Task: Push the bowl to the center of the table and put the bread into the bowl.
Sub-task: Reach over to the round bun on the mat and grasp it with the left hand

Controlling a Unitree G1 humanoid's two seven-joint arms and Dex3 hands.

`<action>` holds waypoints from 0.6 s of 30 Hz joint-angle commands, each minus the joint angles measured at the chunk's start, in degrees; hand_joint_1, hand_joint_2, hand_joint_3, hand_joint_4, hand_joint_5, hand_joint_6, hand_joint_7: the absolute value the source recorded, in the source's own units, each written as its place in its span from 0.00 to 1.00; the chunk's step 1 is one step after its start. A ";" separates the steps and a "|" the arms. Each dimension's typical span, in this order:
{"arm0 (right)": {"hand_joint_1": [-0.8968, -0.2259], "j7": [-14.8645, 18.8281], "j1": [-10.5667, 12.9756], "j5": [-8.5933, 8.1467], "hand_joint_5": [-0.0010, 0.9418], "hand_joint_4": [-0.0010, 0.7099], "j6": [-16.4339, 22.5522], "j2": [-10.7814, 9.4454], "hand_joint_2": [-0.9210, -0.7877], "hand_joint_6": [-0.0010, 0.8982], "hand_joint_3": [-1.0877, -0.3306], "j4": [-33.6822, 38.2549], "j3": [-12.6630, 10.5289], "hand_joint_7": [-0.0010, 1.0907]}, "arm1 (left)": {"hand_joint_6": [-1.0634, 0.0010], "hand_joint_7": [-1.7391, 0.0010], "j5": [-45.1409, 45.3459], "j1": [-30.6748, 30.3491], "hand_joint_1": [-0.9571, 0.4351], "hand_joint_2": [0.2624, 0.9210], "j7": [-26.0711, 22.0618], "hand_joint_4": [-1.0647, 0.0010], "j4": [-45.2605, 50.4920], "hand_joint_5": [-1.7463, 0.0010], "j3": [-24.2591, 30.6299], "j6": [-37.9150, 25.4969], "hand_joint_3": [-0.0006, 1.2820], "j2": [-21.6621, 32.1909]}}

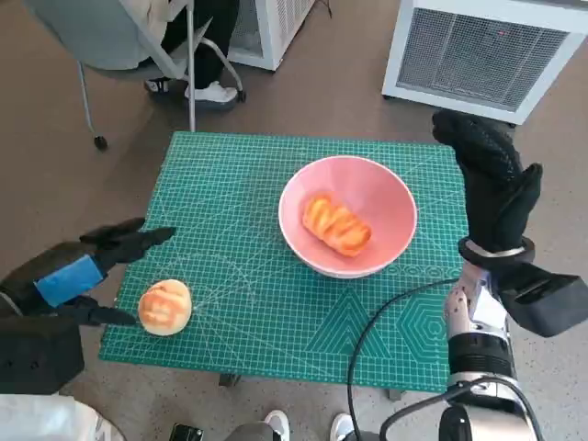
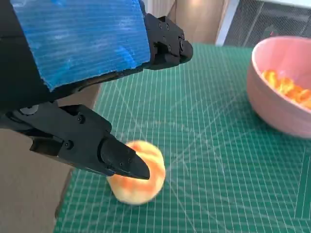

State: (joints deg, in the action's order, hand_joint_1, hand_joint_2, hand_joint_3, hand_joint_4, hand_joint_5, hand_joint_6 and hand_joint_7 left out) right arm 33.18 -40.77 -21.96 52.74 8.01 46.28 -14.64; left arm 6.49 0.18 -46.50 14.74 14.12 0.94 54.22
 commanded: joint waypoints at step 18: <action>0.43 1.64 0.58 -0.75 0.00 0.52 -1.91 0.13 0.00 0.39 0.45 -0.22 -0.39 0.07 | 0.74 1.00 2.17 -0.29 0.64 0.80 1.45 0.88 -7.34 1.00 -9.17 0.23 0.01 -2.37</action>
State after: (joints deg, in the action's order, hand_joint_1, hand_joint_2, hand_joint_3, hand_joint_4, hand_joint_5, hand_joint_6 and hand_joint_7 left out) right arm 34.42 -40.81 -22.42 51.40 8.05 46.00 -14.88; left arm 8.09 -0.22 -45.22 8.80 6.43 1.01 52.10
